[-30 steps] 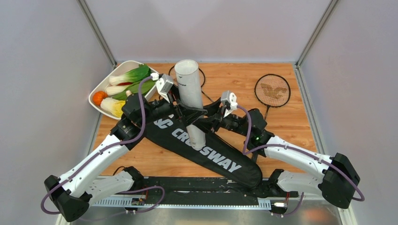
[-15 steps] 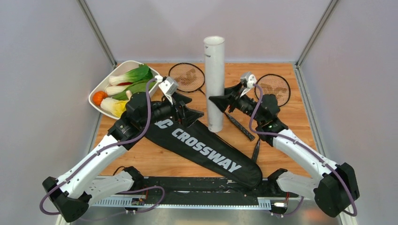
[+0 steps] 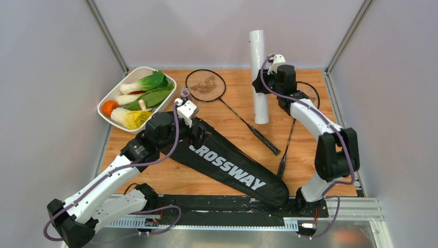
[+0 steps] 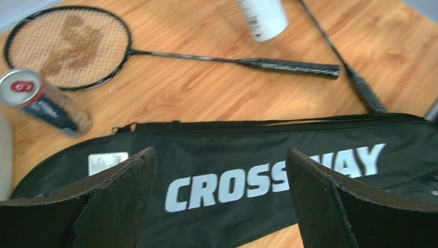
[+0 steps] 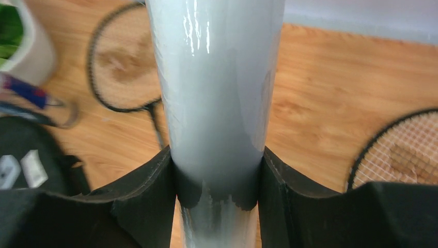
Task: Pack up the badminton gear
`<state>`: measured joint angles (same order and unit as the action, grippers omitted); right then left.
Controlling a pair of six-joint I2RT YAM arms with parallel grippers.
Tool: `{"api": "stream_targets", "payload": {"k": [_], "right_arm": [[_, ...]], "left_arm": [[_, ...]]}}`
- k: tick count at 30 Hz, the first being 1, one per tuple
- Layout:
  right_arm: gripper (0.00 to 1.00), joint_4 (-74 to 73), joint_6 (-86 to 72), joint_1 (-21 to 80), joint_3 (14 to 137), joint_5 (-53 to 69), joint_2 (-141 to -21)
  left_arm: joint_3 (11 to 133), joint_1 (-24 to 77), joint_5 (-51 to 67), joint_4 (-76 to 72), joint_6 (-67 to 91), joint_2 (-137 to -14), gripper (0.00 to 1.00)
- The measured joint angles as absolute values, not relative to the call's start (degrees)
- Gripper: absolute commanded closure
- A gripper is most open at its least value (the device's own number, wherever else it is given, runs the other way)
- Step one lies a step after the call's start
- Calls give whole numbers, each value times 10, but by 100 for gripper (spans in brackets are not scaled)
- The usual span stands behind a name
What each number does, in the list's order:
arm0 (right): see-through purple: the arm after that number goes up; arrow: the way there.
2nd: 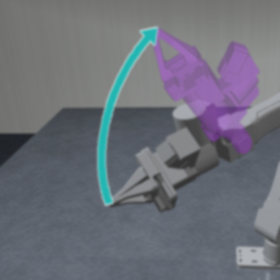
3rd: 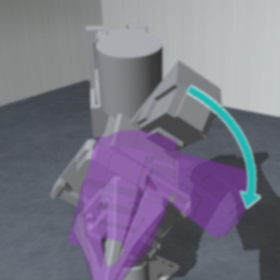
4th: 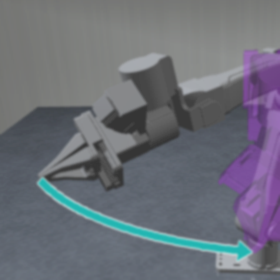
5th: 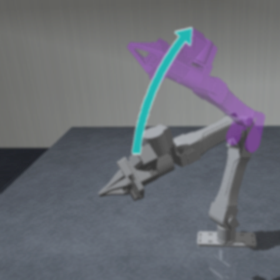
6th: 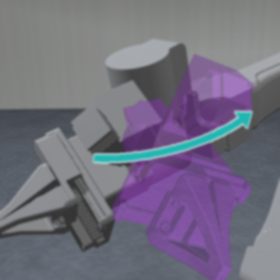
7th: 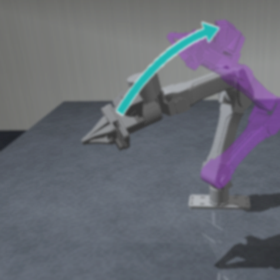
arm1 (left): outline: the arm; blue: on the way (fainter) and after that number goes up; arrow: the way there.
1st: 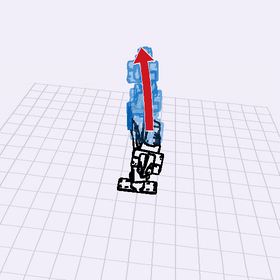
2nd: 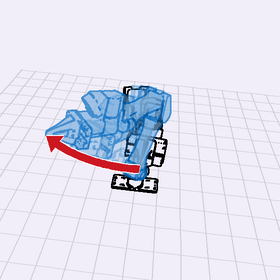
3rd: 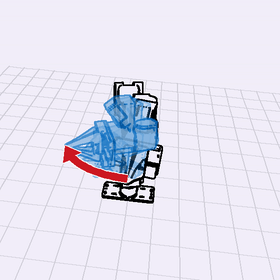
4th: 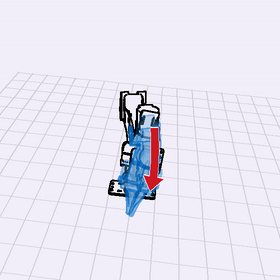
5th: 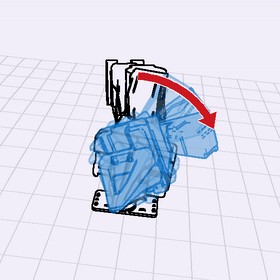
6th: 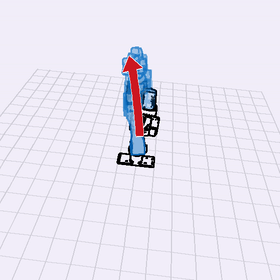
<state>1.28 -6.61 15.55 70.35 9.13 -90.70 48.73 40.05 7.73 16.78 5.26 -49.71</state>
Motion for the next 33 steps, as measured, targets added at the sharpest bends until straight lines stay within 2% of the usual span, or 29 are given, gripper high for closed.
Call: {"api": "stream_targets", "payload": {"k": [4, 7, 12, 19, 24, 33], "right_arm": [[61, -48, -50, 136, 764, 52, -1021], [55, -81, -46, 126, 818, 34, -1103], [31, -111, -32, 126, 907, 9, -1192], [10, -133, -13, 127, 943, -26, -1230], [12, -144, -11, 131, 912, -26, -1181], [31, -153, -29, 189, 740, 58, -962]], "left_arm": [[468, 401, 34, 177, 33, -488, 0], [468, 401, 14, 182, 25, -487, 0], [468, 401, -59, 193, 26, -493, 0], [466, 401, -176, 205, 92, -501, 1], [467, 401, -232, 221, 180, -504, 3], [466, 401, -286, 295, 372, -507, 11]]}}
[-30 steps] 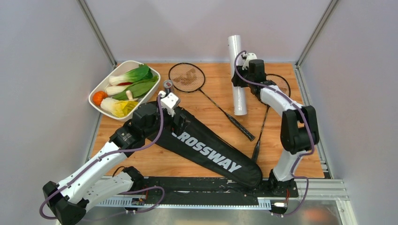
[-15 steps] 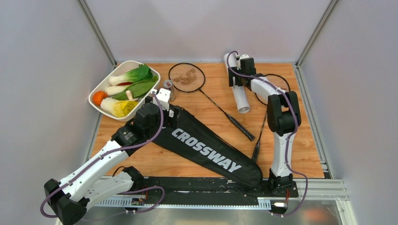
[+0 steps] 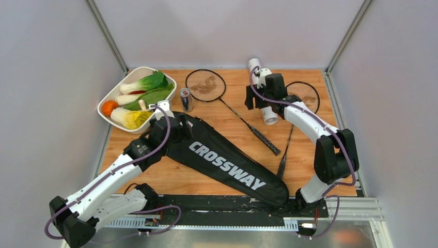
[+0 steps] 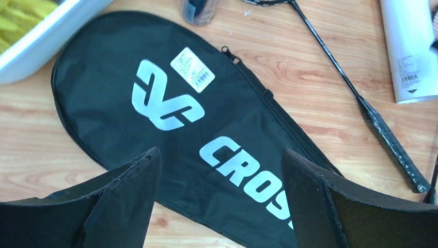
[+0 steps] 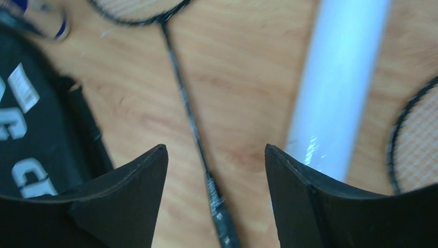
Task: Pack up the badminton gear
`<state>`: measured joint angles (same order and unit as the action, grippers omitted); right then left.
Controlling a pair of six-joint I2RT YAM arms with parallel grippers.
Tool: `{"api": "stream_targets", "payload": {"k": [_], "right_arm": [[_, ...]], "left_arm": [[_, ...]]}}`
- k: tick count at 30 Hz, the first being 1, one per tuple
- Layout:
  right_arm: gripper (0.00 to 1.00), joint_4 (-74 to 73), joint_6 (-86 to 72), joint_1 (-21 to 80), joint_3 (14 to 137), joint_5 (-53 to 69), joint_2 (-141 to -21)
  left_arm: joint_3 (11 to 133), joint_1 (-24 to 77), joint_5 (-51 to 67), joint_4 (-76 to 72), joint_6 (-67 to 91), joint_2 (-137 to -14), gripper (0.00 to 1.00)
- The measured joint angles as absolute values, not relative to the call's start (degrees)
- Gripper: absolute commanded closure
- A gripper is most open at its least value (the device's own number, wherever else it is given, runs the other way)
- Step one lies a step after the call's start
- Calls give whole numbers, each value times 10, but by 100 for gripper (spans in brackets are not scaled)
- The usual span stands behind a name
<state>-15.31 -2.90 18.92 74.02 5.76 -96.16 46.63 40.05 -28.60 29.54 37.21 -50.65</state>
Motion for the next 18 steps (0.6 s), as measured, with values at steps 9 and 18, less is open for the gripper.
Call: {"api": "stream_targets", "payload": {"k": [9, 18], "right_arm": [[40, -170, -33, 257, 598, 187, -917], [39, -169, -29, 291, 555, 287, -960]], "left_arm": [[447, 401, -311, 371, 547, -511, 21], [407, 401, -280, 374, 616, -526, 17]]}}
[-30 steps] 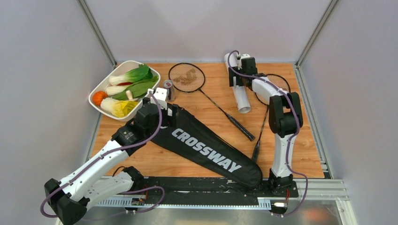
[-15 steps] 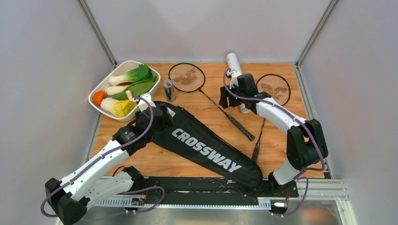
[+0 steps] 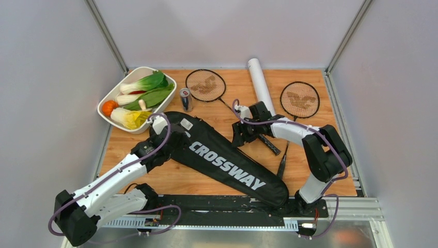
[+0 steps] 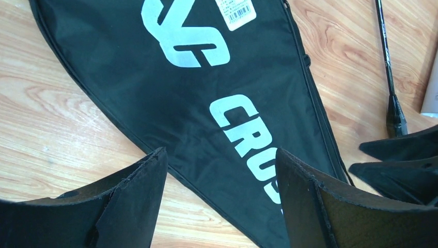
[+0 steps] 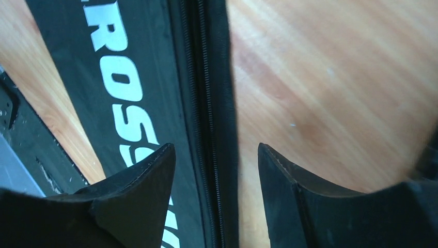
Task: Pack up the badminton gear
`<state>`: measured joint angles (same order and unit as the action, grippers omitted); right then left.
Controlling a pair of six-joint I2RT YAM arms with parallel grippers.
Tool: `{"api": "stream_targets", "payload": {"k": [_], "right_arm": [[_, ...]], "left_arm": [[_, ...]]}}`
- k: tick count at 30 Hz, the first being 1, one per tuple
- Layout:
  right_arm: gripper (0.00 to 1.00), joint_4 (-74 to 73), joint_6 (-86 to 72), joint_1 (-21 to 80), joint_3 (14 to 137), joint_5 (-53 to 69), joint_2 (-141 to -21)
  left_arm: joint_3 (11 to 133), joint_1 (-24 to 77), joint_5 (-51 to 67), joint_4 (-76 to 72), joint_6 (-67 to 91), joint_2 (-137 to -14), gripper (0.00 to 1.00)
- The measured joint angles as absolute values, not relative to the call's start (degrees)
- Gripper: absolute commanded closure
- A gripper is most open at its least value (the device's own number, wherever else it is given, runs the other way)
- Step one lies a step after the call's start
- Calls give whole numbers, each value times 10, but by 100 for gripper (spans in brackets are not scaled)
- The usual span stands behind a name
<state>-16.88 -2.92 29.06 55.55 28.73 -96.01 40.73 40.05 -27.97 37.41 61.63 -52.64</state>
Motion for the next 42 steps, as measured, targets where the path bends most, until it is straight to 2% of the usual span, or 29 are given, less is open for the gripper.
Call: {"api": "stream_targets", "payload": {"k": [3, 5, 7, 10, 11, 19, 31, 42], "right_arm": [[40, -169, -29, 310, 551, 302, -971], [45, -164, -29, 324, 550, 308, -974], [60, -156, -30, 336, 550, 311, -978], [92, -144, -35, 348, 549, 313, -988], [99, -138, -42, 349, 547, 314, -992], [100, -97, -110, 366, 509, 304, -967], [100, -64, -206, 500, 486, 183, -849], [100, -66, -223, 578, 485, 88, -821]], "left_arm": [[401, 401, -271, 365, 621, -526, 18], [397, 401, -269, 357, 627, -526, 19], [392, 401, -267, 349, 630, -526, 19], [382, 401, -258, 338, 631, -527, 20], [379, 401, -255, 335, 631, -528, 20], [379, 401, -222, 309, 644, -557, 20], [410, 401, -164, 258, 705, -648, 23], [410, 413, -140, 227, 747, -688, 29]]}}
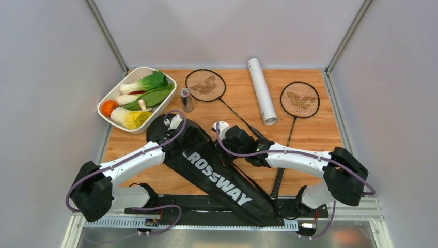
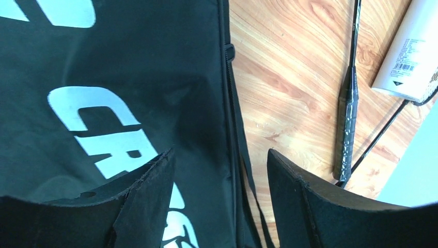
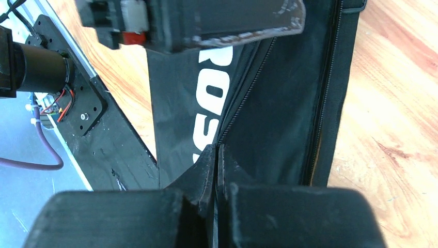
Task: Pack up the badminton gear
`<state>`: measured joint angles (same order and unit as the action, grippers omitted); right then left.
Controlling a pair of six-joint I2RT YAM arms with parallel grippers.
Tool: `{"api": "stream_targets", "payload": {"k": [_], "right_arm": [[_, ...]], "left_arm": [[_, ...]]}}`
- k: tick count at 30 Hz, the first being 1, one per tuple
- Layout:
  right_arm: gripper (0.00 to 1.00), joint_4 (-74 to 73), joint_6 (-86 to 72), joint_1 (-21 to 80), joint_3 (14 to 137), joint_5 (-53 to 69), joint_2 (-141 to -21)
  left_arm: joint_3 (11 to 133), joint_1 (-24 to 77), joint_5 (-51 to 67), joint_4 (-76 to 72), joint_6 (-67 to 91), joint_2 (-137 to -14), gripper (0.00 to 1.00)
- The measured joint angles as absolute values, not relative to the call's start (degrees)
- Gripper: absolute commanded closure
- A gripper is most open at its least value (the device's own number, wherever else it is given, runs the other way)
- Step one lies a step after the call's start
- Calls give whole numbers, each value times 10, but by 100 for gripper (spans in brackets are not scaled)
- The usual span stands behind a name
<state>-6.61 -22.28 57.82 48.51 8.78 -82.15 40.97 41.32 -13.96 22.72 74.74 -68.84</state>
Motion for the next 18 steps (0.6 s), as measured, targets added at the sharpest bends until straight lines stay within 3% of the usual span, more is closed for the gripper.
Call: {"api": "stream_targets", "payload": {"k": [2, 5, 8, 10, 11, 13, 16, 18], "right_arm": [[100, -66, -223, 589, 485, 78, -821], [100, -66, -223, 605, 485, 63, -821], [99, -68, -223, 615, 487, 50, -821], [92, -70, -223, 620, 488, 44, -821], [85, -71, -224, 623, 488, 43, -821], [74, -73, -225, 626, 488, 41, -821], [56, -74, -230, 627, 488, 39, -814], [52, -82, -240, 627, 488, 31, -797]], "left_arm": [[410, 417, -136, 223, 752, -695, 36], [409, 422, -129, 223, 764, -705, 55], [398, 423, -116, 222, 775, -707, 61], [387, 424, -108, 220, 779, -707, 79], [382, 425, -104, 219, 780, -707, 94], [376, 427, -97, 219, 784, -707, 99], [373, 430, -93, 220, 773, -699, 100], [371, 432, -93, 220, 756, -681, 100]]}}
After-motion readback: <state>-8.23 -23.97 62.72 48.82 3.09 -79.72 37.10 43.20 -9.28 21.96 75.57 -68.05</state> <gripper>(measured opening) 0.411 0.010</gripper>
